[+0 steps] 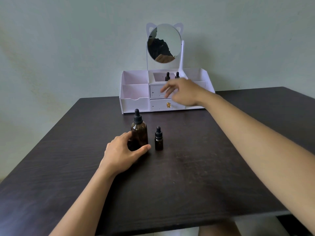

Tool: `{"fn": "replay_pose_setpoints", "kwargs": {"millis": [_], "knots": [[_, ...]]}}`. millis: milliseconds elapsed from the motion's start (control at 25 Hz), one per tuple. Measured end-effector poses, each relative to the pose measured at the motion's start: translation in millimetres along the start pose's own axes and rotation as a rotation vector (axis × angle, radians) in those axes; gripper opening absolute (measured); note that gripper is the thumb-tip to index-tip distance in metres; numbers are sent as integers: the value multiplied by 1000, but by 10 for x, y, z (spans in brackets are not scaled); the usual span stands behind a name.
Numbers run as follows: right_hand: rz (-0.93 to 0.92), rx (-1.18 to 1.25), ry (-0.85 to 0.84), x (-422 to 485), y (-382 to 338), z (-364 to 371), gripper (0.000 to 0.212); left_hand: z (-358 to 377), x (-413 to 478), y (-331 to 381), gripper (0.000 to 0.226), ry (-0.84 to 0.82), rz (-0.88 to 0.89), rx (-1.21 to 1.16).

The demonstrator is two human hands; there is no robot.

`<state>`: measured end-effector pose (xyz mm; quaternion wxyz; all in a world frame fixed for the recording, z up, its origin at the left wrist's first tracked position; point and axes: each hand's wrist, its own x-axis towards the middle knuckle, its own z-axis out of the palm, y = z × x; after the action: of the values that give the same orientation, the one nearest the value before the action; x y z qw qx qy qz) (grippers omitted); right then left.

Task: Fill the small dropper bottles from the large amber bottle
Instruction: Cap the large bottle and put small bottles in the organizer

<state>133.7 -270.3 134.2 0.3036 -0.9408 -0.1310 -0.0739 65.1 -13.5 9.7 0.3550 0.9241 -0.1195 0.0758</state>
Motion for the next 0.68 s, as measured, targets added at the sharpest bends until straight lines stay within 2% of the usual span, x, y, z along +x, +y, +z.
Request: {"fn": "replay_pose_setpoints", "kwargs": {"millis": [80,160,280,440,600,680], "knots": [[-36,0,-323,-330,-88,84,38,1,-10,12,41,2,-10,5],[-61,-33,-417,-527,-94,219,36,1,-23,32,44,4,-16,10],[-60,-4,-334,-640,-62,412,42,1,-36,41,45,5,-14,5],[-64,63,-249,-697,-56,525,30,-22,-68,60,45,1,-10,8],[-45,-37,-250,-576,-148,368,23,-24,-67,66,47,-1,-9,18],[-18,-77,-180,-387,-212,160,27,-13,-51,52,47,-2,-7,28]]}}
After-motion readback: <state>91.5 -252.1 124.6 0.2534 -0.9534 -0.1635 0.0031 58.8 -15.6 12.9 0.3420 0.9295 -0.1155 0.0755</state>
